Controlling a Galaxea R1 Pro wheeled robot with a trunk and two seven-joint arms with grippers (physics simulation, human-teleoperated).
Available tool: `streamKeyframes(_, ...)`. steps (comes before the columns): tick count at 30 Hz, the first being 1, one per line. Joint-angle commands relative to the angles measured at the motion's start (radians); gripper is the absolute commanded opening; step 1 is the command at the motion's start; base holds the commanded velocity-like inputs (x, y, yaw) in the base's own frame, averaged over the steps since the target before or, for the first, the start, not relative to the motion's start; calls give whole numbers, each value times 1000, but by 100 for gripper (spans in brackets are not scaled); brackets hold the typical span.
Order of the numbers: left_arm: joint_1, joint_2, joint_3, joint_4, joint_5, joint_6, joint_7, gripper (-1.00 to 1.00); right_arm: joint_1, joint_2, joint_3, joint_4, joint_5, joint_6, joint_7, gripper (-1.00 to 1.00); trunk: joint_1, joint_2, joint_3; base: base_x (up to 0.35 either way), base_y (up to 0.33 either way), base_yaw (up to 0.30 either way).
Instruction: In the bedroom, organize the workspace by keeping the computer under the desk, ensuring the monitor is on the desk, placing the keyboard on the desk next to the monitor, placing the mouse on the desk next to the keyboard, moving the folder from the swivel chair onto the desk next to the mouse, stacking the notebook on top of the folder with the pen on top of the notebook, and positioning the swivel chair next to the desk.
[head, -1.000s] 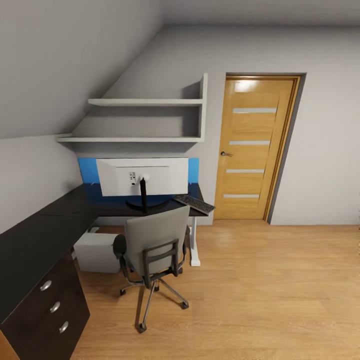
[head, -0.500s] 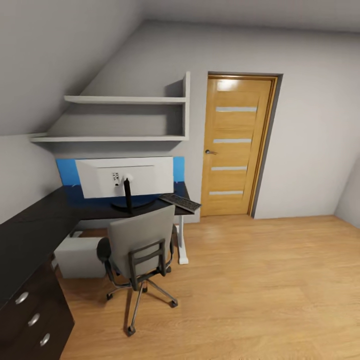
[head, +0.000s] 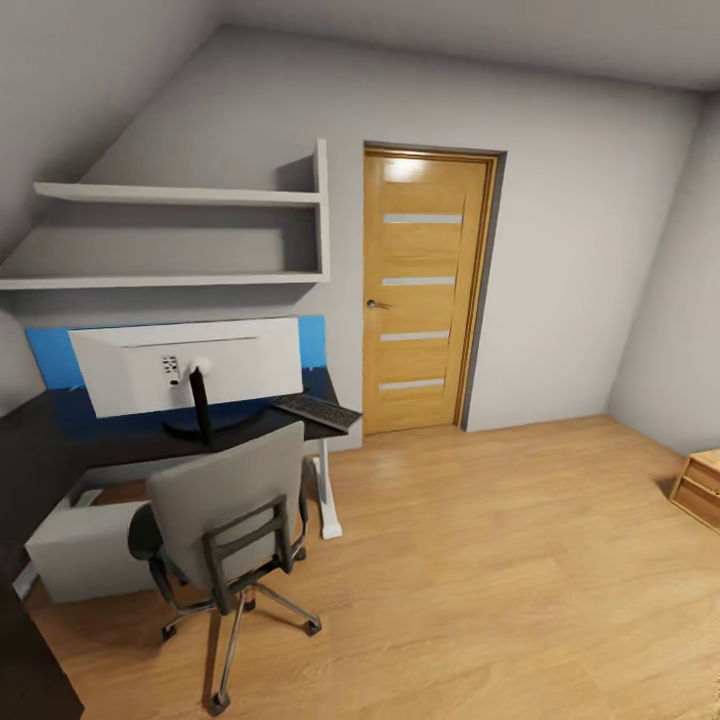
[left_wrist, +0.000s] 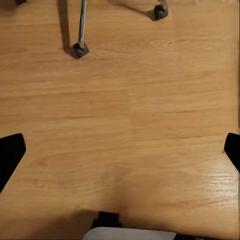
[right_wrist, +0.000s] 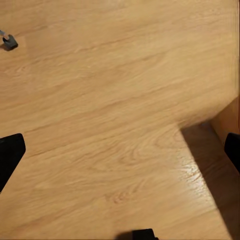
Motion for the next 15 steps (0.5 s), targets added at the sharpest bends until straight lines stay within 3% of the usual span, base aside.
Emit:
streamKeyframes(1, 0, 0, -2, 1, 8, -3, 0, 100, 0, 1, -3, 0, -4, -3, 3, 100, 1, -1, -1, 313, 0, -279)
streamKeyframes(15, 0, 0, -2, 1, 8, -3, 2, 100, 0, 0, -3, 0, -4, -4, 3, 100, 1, -1, 2, 300, 0, -279)
